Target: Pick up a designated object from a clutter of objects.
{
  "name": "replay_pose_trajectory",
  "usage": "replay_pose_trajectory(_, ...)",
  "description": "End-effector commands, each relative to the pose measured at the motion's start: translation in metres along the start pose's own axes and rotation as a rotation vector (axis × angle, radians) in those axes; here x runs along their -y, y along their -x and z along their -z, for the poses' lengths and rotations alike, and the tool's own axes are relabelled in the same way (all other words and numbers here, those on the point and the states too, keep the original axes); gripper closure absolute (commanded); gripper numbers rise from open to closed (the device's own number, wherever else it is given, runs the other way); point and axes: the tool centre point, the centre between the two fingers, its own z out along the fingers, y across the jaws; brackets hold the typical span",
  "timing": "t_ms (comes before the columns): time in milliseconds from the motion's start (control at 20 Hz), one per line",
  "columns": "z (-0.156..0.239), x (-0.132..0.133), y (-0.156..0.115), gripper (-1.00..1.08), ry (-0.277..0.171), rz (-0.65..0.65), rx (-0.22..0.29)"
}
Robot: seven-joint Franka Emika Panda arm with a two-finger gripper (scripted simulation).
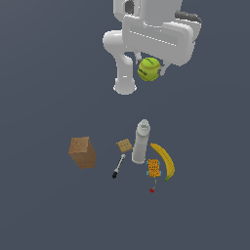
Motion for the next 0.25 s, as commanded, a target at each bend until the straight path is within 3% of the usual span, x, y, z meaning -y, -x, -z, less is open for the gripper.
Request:
replay_pose_trajectory(0,0.0070,0.0024,0.0021,1.08,0.000,0.000,0.000)
replay_pose_trajectory(200,0.0097,0.0037,0.0024,1.08,-0.001,-0.001,0.000)
